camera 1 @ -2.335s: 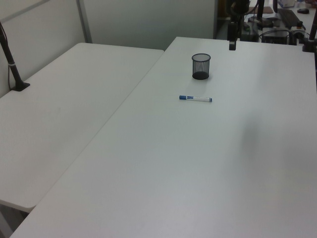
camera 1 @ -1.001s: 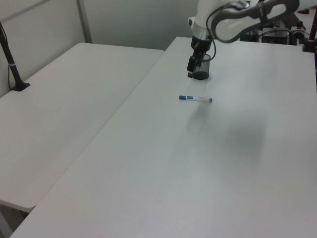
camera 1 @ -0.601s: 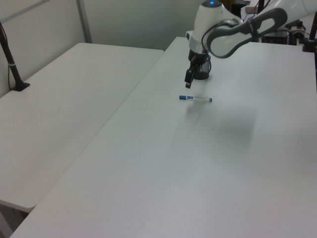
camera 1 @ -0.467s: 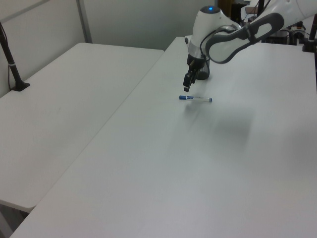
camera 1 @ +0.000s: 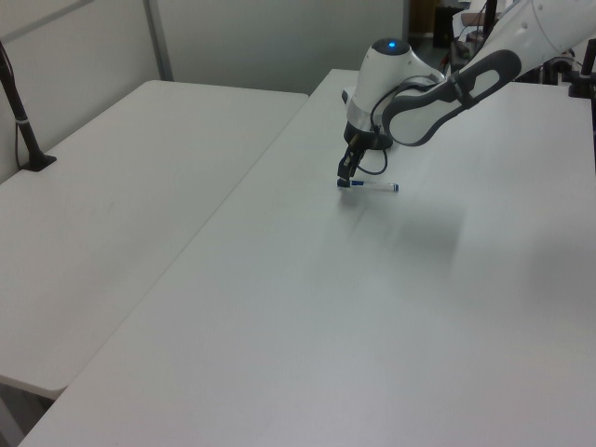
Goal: Insert the marker
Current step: 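Close the gripper on the marker's middle and lift it, then carry the held marker over the black mesh pen cup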
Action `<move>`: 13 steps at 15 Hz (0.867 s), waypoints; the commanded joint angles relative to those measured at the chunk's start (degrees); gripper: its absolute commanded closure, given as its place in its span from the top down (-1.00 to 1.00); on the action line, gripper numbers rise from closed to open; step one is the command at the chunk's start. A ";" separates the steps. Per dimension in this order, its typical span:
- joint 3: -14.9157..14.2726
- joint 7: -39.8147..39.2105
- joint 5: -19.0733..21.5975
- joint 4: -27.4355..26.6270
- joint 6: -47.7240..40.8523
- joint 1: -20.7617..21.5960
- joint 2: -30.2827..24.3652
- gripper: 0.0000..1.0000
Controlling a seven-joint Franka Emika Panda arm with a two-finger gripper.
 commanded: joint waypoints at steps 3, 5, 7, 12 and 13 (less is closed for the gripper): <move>-0.39 1.71 -1.98 0.61 0.91 0.82 0.61 -0.64; -0.39 1.62 -2.15 0.61 0.82 0.82 0.61 -0.75; -0.39 1.70 -2.15 0.61 0.91 0.74 0.43 -0.79; -0.39 1.71 -1.80 3.95 0.38 -2.60 -3.86 -0.78; -0.48 1.71 -1.89 3.86 0.38 -3.47 -5.27 -0.78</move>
